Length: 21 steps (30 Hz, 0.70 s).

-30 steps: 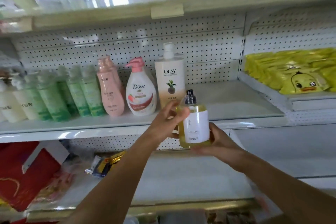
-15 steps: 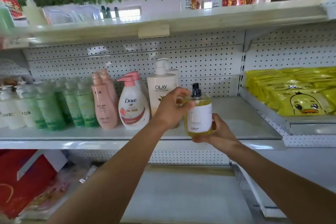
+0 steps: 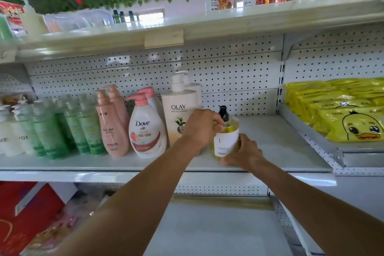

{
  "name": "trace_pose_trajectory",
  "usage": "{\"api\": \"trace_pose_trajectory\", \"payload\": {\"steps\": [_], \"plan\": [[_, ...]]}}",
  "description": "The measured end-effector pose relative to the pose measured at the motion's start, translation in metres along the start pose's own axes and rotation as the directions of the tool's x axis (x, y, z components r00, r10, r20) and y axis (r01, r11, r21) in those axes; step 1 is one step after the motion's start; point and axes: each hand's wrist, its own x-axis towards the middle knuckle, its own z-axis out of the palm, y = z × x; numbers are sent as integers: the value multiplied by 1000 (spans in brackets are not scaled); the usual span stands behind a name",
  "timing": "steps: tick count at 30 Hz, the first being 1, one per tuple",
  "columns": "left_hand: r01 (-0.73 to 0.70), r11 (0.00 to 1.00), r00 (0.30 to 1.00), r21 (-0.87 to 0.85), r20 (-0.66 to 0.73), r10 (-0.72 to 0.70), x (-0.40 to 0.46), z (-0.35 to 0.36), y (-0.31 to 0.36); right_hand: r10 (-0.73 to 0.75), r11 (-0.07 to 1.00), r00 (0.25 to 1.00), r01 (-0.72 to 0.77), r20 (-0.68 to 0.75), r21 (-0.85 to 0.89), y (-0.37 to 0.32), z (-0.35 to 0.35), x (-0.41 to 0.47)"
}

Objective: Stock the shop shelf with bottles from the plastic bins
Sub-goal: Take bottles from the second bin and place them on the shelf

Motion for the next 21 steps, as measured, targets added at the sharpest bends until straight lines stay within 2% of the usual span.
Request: {"api": "trace_pose_trajectory", "payload": {"steps": [3, 6, 10, 15, 21], "plan": [[15, 997, 1000, 77, -1, -15, 8, 5, 3, 14, 999, 1000, -13, -5, 37, 0, 3, 15], [64, 995, 998, 80, 16, -66, 14, 12, 4, -1, 1000, 1000, 1, -10, 27, 0, 7, 25], [89, 988, 988, 128, 114, -104, 24, 9, 5, -32, 999, 999, 33, -26, 43, 0, 10, 38], [76, 951, 946, 299, 281, -163, 38, 7, 11, -23, 998, 999, 21, -38, -59, -7, 13, 51], [72, 939, 936, 336, 303, -180, 39, 7, 13, -40, 996, 998, 35, -47, -88, -5, 16, 54]]}}
